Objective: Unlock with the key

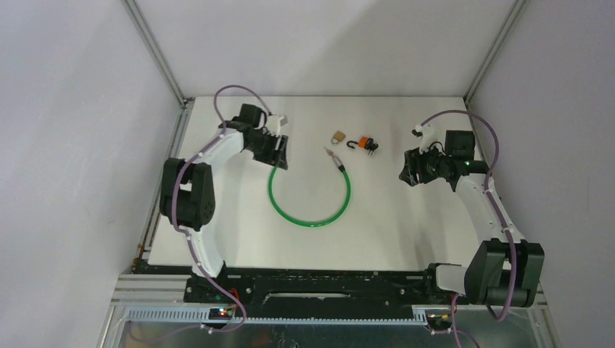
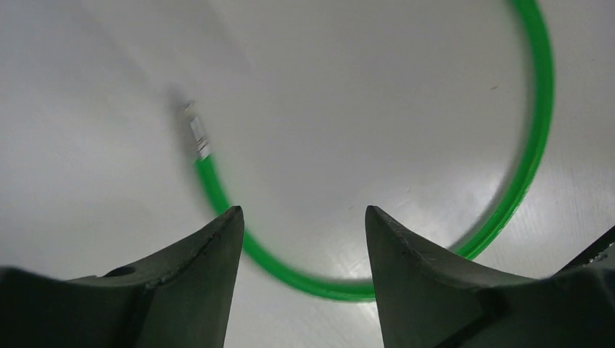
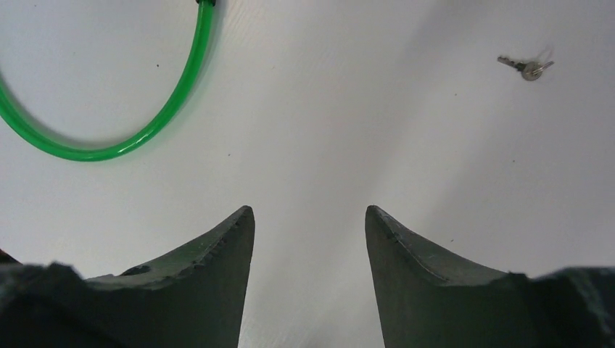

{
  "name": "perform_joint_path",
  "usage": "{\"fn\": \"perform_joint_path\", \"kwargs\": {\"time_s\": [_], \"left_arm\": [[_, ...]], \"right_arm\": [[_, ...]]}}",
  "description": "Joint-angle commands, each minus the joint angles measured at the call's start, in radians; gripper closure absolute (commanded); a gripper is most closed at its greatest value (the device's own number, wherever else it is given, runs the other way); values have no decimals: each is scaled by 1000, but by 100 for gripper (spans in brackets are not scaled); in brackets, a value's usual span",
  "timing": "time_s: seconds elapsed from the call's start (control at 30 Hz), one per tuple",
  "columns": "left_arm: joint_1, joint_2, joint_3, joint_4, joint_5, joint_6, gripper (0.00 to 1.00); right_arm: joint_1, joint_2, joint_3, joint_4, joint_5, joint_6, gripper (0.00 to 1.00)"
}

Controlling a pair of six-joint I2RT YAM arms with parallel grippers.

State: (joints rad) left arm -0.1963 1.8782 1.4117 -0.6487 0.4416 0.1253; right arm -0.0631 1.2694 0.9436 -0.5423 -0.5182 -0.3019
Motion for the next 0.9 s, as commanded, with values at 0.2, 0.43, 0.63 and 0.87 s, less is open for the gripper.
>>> {"fn": "perform_joint_path", "kwargs": {"time_s": [0.2,0.43,0.63,0.87], "left_arm": [[-97,4,85,149,-40,-45,33],[-93,-213,-110,251,-205,34,23],[-43,-351,-213,272,-257,46,11],[74,-366,-203,149,-36,16,5]], "right_arm": [[89,-43,0,61,32,-74,36],[199,39,79,153,203,-85,30],[273,188,226,187,280,-88,26],[233,449,450,72,392,-3,30]]}}
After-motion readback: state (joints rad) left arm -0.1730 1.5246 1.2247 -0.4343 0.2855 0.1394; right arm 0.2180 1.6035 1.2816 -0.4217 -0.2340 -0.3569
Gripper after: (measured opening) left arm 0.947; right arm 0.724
